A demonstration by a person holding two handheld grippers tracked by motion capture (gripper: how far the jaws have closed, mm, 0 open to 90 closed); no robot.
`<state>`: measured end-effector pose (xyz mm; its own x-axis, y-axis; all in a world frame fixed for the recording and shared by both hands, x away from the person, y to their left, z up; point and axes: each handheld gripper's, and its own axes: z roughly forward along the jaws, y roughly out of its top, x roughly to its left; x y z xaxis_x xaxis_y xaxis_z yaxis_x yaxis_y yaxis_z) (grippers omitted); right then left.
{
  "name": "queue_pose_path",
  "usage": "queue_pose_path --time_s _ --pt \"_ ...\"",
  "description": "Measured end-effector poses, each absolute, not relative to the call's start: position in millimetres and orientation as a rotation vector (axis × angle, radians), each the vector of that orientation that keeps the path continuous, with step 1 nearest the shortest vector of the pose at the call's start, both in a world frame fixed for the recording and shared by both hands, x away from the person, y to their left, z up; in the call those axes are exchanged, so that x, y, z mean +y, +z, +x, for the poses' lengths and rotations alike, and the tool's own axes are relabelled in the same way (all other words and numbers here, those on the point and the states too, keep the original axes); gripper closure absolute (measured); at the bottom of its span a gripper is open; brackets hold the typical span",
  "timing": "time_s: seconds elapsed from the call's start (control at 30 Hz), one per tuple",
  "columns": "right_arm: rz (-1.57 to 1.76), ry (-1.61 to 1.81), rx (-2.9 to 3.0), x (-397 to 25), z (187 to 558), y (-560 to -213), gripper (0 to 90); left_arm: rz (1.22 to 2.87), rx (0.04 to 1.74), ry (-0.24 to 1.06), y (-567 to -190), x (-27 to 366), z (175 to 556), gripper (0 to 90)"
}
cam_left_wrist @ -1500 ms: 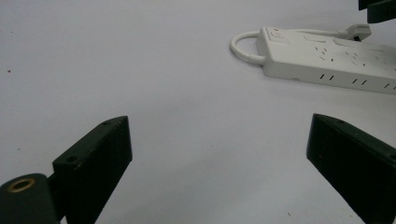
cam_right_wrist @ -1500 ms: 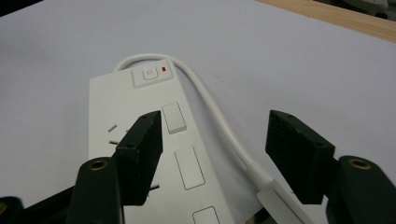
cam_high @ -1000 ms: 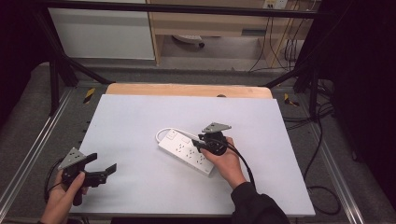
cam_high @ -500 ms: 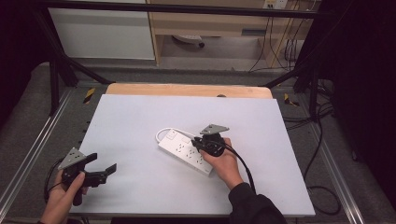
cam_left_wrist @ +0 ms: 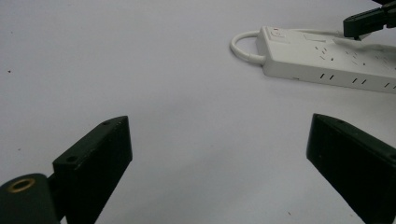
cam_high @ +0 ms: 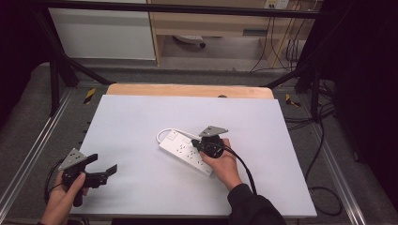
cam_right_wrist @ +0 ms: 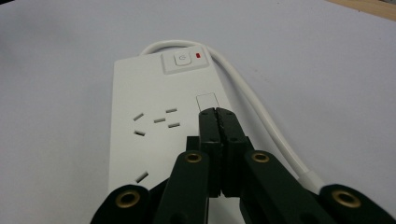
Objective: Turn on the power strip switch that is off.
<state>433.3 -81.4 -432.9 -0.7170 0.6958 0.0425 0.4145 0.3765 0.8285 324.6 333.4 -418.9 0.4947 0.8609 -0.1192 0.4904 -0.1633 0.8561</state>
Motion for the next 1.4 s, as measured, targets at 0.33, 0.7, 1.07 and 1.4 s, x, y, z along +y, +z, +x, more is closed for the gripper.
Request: queue_pose_path --time_s 0.33,0.7,1.07,1.4 --pt "0.986 1.251 2.333 -78.5 435.9 -438.0 90.0 1.815 1.134 0.502 -418.9 333.3 324.6 6.9" --pt "0.995 1.247 2.325 -79.7 437.5 -439.3 90.0 1.814 1.133 0.501 -418.9 333.3 324.6 7.0" --pt "1.005 1.250 2.320 -79.8 437.8 -440.7 90.0 1.814 1.133 0.502 -418.9 333.4 324.6 7.0" --pt "1.008 1.258 2.320 -80.6 438.3 -441.1 90.0 1.815 1.134 0.502 -419.0 333.2 324.6 7.0"
